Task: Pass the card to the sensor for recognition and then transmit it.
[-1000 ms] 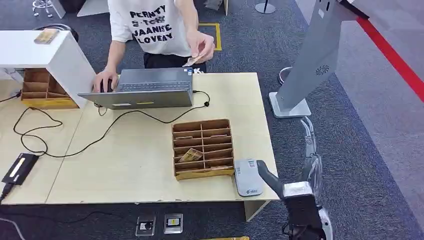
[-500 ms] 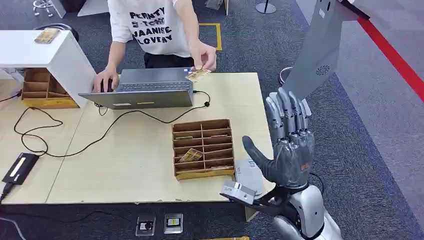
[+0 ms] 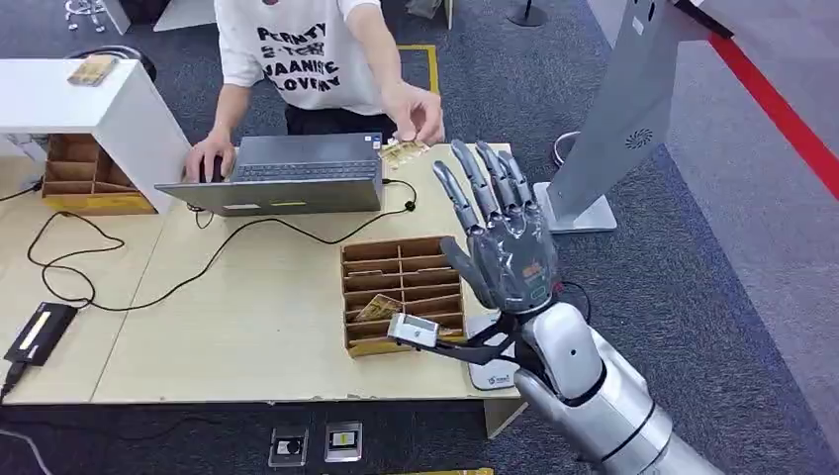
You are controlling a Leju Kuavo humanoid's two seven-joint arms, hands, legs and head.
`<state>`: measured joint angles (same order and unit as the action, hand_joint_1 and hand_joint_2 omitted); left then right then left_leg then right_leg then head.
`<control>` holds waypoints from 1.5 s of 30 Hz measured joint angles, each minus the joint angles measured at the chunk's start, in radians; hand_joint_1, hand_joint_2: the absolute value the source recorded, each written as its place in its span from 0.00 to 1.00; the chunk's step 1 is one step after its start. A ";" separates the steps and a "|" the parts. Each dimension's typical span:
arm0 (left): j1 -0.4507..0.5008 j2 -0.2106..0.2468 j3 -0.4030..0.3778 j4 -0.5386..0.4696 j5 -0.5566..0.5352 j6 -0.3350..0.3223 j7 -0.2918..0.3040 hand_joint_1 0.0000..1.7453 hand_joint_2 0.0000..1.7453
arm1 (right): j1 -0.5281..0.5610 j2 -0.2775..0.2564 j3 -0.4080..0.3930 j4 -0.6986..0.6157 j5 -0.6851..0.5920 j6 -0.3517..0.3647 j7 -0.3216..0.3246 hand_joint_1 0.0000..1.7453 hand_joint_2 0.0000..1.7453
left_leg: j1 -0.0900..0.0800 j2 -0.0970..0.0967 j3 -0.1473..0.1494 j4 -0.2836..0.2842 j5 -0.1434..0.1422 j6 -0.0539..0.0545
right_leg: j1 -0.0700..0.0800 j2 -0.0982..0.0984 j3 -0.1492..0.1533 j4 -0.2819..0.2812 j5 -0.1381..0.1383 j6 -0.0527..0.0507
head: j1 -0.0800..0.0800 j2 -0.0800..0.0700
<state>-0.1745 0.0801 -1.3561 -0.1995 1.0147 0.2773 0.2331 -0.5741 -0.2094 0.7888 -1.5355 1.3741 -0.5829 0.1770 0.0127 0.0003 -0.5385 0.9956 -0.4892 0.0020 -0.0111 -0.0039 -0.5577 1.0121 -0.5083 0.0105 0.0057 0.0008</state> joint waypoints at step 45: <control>-0.003 0.000 0.000 0.000 -0.006 0.002 -0.002 0.00 0.00 | -0.226 0.000 0.221 0.174 -0.130 0.034 0.039 1.00 1.00 | 0.000 0.000 0.000 0.000 0.000 0.000 | 0.000 0.000 0.000 0.000 0.000 0.000 | 0.000 0.000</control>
<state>-0.1772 0.0805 -1.3565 -0.1995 1.0082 0.2789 0.2312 -0.7999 -0.2094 1.0098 -1.3615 1.2440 -0.5486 0.2163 0.0127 -0.0001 -0.5384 0.9957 -0.4891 0.0019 -0.0110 -0.0043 -0.5577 1.0121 -0.5082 0.0104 0.0057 0.0008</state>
